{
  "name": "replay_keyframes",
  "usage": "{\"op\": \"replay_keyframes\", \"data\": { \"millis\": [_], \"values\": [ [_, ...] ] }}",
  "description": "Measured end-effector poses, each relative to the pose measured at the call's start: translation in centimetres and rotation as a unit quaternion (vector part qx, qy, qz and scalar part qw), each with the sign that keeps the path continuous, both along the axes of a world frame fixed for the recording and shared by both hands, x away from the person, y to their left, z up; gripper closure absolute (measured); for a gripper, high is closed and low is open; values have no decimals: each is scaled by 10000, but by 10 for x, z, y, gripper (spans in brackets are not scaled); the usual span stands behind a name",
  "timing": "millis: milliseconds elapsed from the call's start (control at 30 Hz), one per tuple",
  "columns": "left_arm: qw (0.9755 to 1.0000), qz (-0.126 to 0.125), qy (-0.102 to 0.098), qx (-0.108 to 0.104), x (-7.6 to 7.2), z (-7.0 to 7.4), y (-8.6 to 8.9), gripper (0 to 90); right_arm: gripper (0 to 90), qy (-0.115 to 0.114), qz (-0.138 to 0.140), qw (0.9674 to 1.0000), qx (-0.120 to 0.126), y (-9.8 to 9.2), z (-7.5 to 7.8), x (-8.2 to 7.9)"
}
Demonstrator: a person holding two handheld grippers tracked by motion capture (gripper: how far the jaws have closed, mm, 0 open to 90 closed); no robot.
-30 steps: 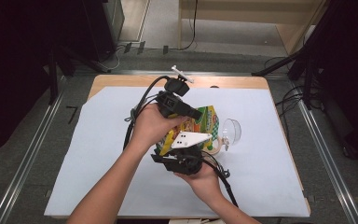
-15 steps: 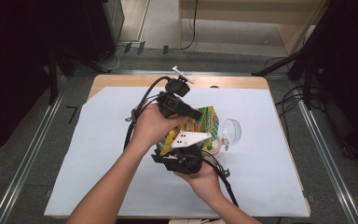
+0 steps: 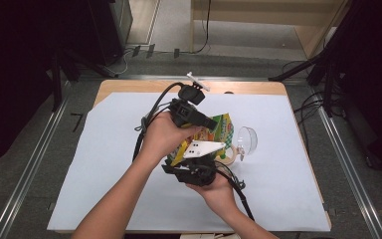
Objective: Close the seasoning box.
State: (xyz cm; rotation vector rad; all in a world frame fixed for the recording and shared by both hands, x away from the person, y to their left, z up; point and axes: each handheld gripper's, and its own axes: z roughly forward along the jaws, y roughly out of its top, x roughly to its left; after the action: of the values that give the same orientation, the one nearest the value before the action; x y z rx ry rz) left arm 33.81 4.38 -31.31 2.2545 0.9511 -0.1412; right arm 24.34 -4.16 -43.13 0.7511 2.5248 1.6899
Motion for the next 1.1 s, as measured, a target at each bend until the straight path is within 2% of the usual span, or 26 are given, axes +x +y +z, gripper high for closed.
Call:
{"op": "replay_keyframes", "data": {
  "millis": [333,1100],
  "values": [
    [9999,3,85,-59,4,-2,1,839,779,10,5,10000,-2,0,0,1],
    [9999,24,71,-139,4,-4,4,839,779,-73,-1,9999,-96,0,-1,1]
  ]
}}
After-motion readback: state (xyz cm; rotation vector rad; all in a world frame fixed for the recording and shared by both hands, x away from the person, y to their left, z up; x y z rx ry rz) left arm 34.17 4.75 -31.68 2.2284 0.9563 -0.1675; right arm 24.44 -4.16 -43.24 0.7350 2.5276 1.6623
